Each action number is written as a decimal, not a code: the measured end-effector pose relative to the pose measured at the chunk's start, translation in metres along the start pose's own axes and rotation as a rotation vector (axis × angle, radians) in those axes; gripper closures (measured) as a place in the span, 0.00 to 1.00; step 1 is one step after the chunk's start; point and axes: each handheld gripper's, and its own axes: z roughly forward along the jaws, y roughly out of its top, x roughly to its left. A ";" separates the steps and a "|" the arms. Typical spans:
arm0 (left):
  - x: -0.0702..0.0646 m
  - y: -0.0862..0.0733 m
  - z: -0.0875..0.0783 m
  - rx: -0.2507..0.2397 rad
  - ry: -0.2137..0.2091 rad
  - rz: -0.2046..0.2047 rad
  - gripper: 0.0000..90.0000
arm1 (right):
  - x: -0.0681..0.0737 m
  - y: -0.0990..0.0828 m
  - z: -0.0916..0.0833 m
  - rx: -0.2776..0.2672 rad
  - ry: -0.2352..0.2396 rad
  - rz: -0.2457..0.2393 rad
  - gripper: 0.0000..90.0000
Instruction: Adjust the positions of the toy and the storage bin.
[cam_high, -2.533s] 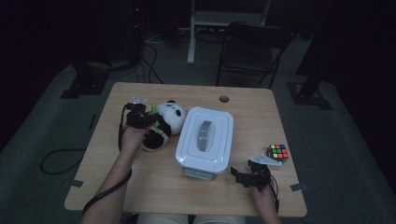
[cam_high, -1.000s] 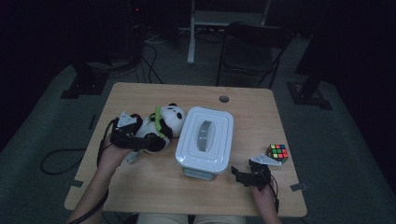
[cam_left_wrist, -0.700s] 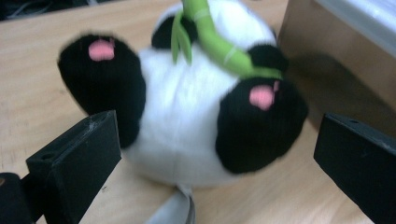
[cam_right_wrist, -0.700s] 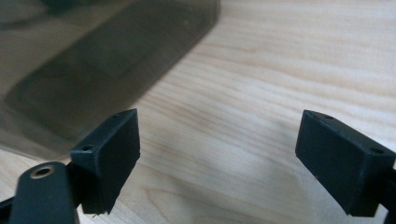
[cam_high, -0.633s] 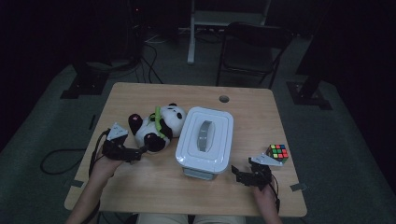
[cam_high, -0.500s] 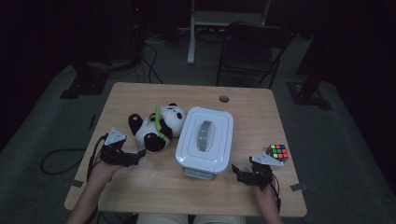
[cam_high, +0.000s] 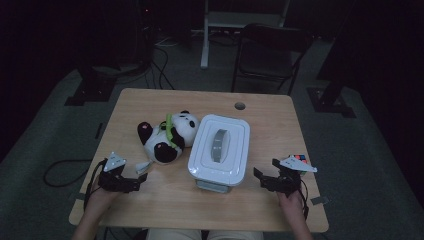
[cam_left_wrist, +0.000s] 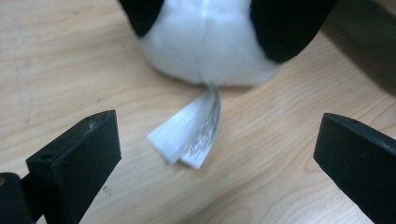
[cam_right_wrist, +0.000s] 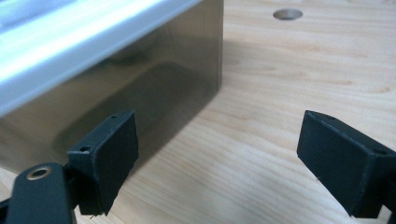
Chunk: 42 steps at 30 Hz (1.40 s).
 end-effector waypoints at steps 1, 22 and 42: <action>0.001 -0.002 0.000 -0.001 0.002 -0.004 0.02 | -0.001 0.002 -0.001 -0.007 0.005 0.002 0.14; 0.008 -0.031 0.011 0.073 0.056 -0.026 0.02 | 0.031 0.063 0.001 -0.048 0.126 -0.077 0.14; 0.013 -0.036 0.016 0.120 0.180 -0.054 0.02 | 0.075 0.092 0.038 0.016 0.266 -0.155 0.14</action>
